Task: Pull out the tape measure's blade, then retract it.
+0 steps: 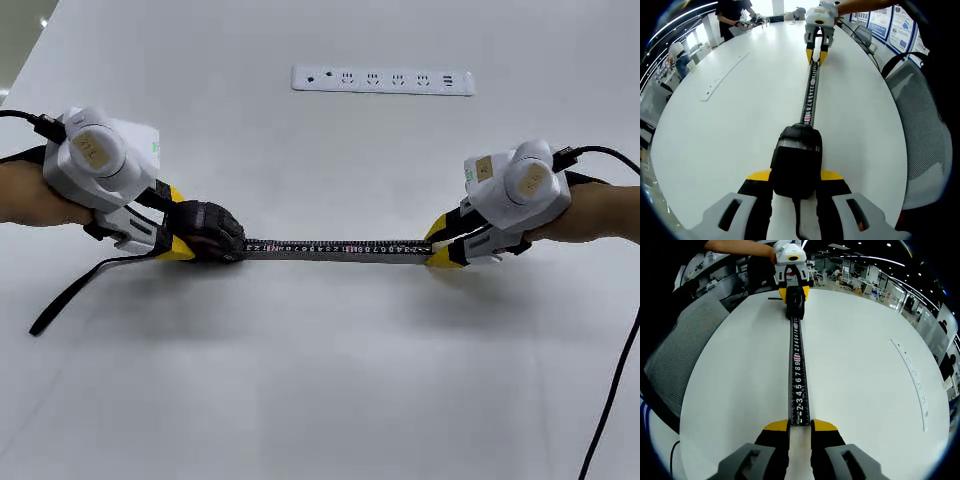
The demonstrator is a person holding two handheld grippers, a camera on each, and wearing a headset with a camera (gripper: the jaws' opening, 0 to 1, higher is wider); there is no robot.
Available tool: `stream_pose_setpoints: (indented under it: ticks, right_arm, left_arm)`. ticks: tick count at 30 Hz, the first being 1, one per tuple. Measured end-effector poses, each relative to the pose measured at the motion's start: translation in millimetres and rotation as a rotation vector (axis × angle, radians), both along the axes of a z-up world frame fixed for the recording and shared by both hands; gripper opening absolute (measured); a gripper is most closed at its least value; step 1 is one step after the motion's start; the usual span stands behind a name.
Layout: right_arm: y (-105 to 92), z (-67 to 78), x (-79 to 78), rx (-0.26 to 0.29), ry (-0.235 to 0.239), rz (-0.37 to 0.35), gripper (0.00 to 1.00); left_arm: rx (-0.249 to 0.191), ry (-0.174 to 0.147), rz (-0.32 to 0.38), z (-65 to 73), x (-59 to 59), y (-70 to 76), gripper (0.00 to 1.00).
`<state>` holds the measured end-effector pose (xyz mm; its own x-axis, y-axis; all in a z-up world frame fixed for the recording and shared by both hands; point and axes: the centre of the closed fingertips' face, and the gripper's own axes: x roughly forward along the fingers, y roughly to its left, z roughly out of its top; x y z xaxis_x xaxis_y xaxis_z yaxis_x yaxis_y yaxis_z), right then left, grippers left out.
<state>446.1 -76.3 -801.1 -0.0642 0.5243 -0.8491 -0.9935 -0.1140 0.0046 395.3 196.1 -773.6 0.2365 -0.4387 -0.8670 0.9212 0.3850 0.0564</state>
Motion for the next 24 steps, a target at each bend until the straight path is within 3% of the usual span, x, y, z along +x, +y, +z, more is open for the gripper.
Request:
stream_pose_setpoints:
  ticks: [3,10,15,24]
  right_arm:
    - [0.6,0.1,-0.9,0.000,0.006,-0.006,0.13]
    - [-1.7,0.0,-1.3,-0.006,0.001,-0.012,0.16]
    - [-4.0,2.3,-3.0,-0.002,0.008,-0.030,0.20]
    - [-11.4,9.0,-6.3,0.007,0.001,-0.061,0.30]
  left_arm:
    - [0.033,-0.005,-0.016,-3.8,1.1,3.6,0.29]
    - [0.047,0.000,0.004,-4.8,-1.9,8.6,0.29]
    - [0.037,0.014,0.021,-3.6,-3.1,10.1,0.34]
    - [0.022,0.030,0.048,-1.0,-16.8,12.1,0.44]
